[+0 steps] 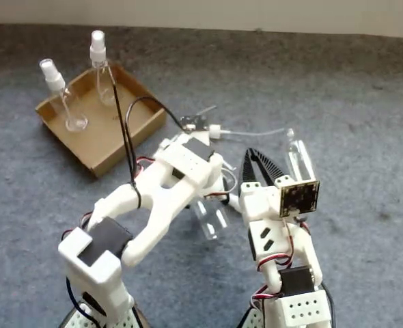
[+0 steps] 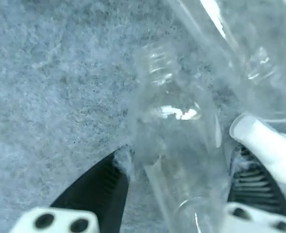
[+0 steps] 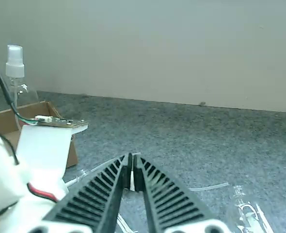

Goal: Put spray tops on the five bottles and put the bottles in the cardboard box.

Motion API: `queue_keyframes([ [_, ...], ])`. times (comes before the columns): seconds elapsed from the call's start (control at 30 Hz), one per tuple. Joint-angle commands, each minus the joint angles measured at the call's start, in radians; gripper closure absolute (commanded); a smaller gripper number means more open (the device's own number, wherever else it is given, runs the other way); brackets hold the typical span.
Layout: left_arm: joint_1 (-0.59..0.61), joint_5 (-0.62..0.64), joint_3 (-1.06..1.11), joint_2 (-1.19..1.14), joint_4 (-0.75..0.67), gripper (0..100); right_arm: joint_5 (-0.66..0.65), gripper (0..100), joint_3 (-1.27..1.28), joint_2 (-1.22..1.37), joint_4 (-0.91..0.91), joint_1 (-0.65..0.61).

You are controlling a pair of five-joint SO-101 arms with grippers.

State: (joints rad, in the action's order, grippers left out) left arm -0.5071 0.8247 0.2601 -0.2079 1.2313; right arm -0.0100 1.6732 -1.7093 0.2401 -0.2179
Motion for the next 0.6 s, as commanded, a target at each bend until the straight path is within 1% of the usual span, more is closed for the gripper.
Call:
queue_keyframes([
  [0.0,0.031,0.026,-0.054,-0.024,-0.041,73,0.009,99.3,0.143,-0.012,-0.001,0.008],
  [0.5,0.038,0.028,-0.045,-0.054,-0.038,73,0.009,99.3,0.143,-0.012,-0.001,0.007],
  [0.57,0.038,0.054,-0.045,-0.056,-0.040,74,0.009,99.3,0.143,-0.012,0.001,0.007],
])
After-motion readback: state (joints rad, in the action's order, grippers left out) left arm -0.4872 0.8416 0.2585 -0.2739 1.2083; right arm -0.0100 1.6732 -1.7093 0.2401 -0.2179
